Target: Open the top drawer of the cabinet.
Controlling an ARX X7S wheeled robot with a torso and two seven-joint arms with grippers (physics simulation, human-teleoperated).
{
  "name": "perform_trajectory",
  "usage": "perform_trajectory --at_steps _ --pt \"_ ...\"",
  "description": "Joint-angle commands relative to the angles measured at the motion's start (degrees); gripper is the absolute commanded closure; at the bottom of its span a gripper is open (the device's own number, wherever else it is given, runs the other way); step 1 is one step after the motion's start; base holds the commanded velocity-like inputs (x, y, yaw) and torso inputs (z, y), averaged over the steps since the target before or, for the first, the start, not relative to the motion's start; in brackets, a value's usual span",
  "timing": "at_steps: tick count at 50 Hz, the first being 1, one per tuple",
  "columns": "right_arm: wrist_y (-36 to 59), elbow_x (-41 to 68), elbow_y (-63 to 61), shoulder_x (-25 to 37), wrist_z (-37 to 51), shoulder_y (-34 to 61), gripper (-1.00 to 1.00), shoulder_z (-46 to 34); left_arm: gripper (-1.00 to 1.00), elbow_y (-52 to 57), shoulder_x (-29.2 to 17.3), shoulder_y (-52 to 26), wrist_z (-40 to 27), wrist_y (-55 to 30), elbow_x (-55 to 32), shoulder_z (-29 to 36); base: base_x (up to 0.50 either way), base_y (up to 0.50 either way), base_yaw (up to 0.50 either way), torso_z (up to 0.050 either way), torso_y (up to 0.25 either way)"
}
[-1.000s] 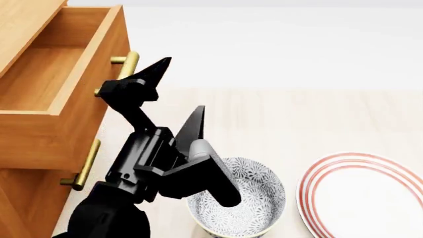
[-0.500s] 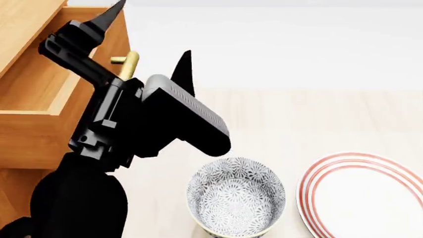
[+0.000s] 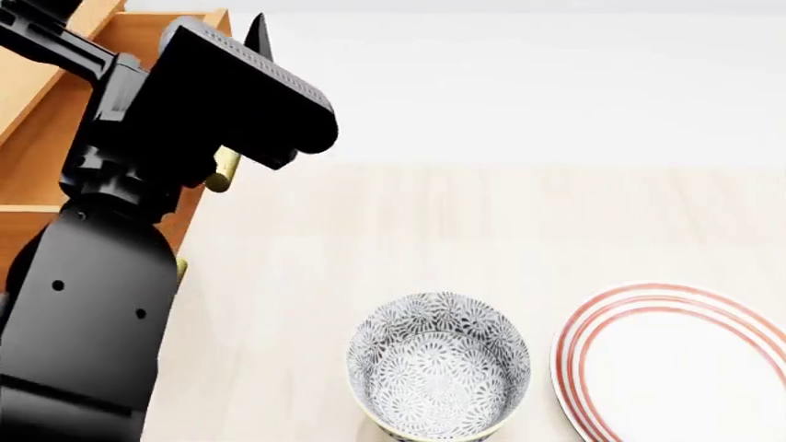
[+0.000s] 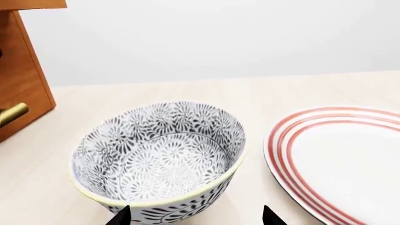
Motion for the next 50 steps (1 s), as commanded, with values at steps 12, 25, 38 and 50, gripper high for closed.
perform_trajectory --at_steps 12,25,38,50 --pt "0.0 -0.9 0.0 -0.7 -1.1 -0.1 -1.0 0.5 -1.0 -14.3 -0.3 -4.5 -4.1 7.2 -5.0 -4.9 0.0 0.0 0.0 0.0 0.0" --pt "-0.3 -0.9 0.2 -0.6 -1.1 0.0 -1.0 0.3 -1.0 -17.8 0.4 -6.9 -3.4 8.2 -8.7 -6.1 0.0 0.0 0.0 0.0 0.0" --pt "0.0 -0.6 0.1 -0.4 -0.9 0.1 -1.0 0.1 -1.0 -24.4 1.4 -9.7 -1.8 8.1 -15.5 -10.7 0.0 0.0 0.0 0.0 0.0" --pt "0.0 -0.3 -0.1 -0.3 -0.6 0.2 -1.0 0.1 -1.0 -26.3 1.9 -11.7 -2.2 6.7 -17.6 -10.8 0.0 0.0 0.0 0.0 0.0"
